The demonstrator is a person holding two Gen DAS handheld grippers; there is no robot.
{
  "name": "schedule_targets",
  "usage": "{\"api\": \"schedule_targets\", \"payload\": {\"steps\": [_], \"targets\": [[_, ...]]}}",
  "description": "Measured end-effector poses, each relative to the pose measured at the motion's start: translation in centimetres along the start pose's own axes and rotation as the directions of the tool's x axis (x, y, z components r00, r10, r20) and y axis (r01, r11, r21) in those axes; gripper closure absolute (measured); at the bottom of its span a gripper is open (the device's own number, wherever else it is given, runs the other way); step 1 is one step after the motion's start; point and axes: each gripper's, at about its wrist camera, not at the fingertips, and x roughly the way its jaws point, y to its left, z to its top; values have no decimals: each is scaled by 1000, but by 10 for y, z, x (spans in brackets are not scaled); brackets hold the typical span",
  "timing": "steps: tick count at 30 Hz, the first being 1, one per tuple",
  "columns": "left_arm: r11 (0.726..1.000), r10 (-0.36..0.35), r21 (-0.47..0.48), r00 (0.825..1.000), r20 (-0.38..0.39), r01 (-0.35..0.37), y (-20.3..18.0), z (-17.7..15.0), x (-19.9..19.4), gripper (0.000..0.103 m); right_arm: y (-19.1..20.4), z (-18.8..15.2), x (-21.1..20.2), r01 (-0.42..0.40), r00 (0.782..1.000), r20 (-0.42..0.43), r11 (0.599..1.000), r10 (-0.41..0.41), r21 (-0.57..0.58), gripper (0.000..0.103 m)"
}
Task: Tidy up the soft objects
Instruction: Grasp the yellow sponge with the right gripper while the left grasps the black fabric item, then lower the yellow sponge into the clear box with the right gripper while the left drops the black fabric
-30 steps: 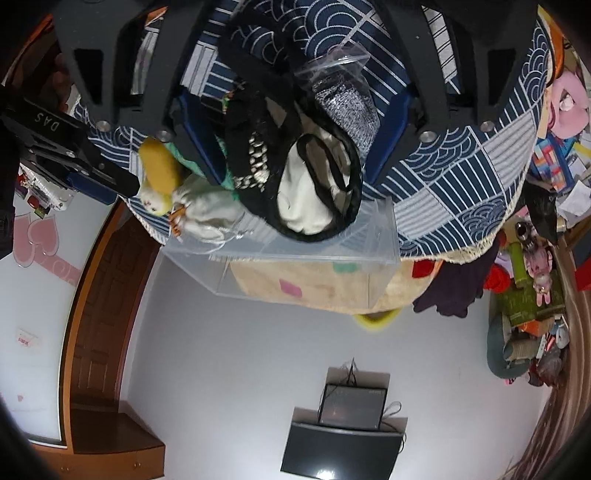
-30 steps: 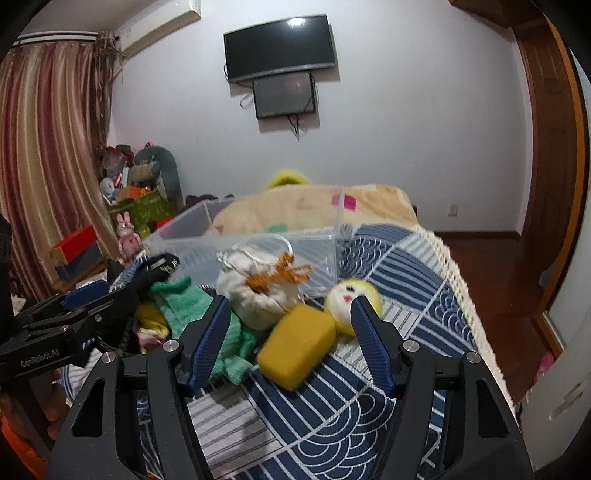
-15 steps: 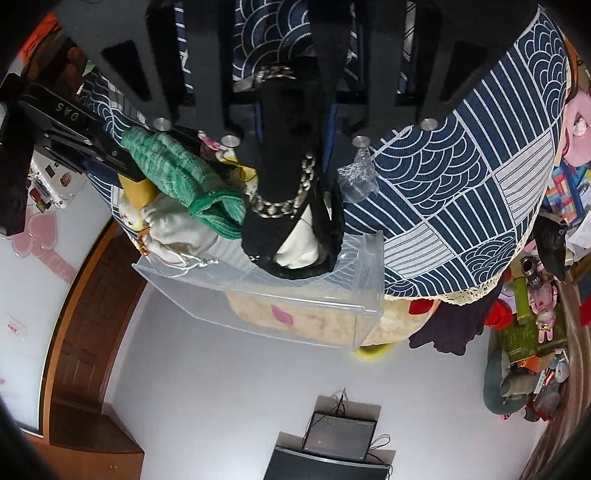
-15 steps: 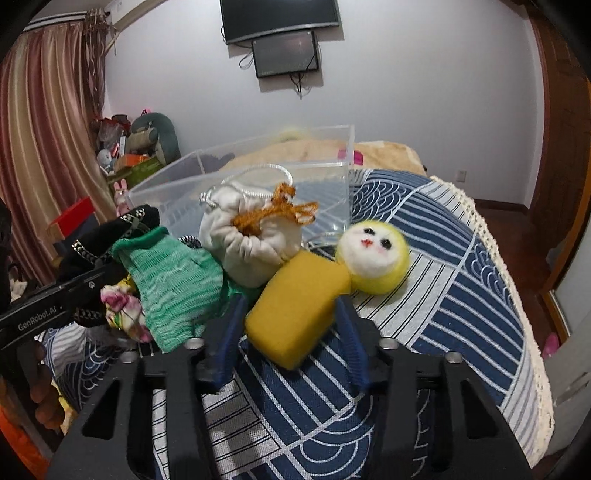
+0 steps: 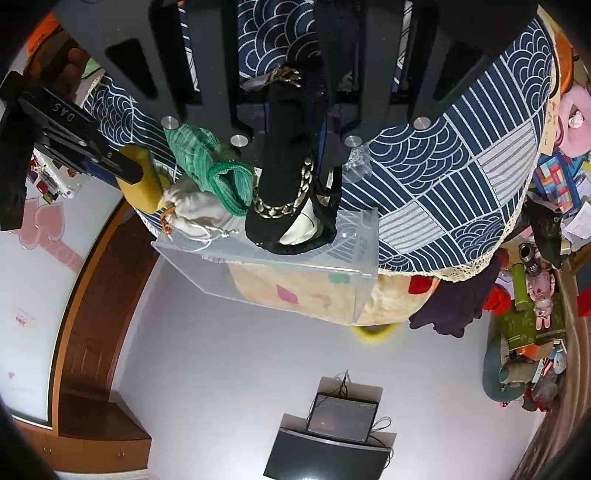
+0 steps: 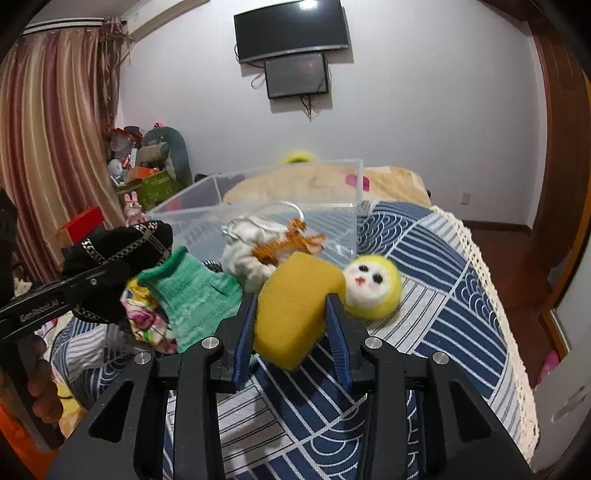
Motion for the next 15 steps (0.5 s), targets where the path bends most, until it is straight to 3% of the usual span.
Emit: {"api": "schedule_targets", "payload": {"steps": [15], "targets": [[999,19,43,993,119,-25,-11,29,-39,89,-1,27,-24,-2,994,113,1000,1,9,70]]}}
